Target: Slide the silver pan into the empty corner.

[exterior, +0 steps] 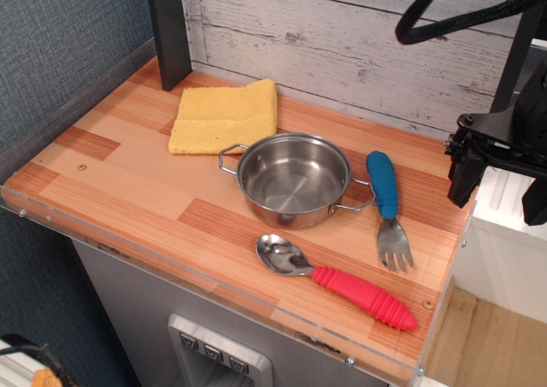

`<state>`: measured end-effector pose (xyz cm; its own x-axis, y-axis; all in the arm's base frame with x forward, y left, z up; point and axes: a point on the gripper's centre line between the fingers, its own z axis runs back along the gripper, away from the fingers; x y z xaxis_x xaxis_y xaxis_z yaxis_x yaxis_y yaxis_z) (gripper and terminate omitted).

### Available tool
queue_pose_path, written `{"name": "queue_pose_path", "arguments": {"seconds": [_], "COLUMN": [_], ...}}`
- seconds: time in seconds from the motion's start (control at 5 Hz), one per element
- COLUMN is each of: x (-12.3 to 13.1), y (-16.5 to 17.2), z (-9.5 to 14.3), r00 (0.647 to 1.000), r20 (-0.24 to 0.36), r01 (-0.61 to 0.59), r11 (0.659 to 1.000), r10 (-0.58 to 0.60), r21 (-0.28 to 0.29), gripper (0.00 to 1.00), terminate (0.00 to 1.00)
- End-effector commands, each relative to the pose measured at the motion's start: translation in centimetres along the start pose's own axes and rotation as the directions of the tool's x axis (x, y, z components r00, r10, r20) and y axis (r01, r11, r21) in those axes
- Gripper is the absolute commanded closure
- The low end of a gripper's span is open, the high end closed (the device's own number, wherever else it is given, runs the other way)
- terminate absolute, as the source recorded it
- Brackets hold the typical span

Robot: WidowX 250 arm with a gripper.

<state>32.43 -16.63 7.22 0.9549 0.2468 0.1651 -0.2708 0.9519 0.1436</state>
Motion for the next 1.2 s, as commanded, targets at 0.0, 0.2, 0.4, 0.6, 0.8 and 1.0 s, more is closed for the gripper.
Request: {"name": "queue_pose_path", "arguments": {"seconds": [0.0,0.2,0.4,0.6,0.8,1.0], "x": [0.0,-0.2,-0.6,-1.3,-2.0,-2.8], "y": [0.0,2.3,5.0,9.4,12.9,15.7], "z": [0.0,1.0,1.2,0.9,-0.1,-1.0], "r00": [1.0,0.987,0.95,0.866,0.76,0.672], "r20": [0.0,0.009,0.007,-0.012,0.005,0.017], "r01": [0.0,-0.159,-0.313,-0.499,-0.649,-0.739], "r11": [1.0,0.987,0.95,0.866,0.759,0.667], "r10": [0.0,0.159,0.313,0.5,0.65,0.741], "r21": [0.0,0.026,0.007,0.023,0.053,0.096], "gripper": [0.0,0.0,0.0,0.0,0.0,0.0], "terminate": [0.0,0.0,0.0,0.0,0.0,0.0]}}
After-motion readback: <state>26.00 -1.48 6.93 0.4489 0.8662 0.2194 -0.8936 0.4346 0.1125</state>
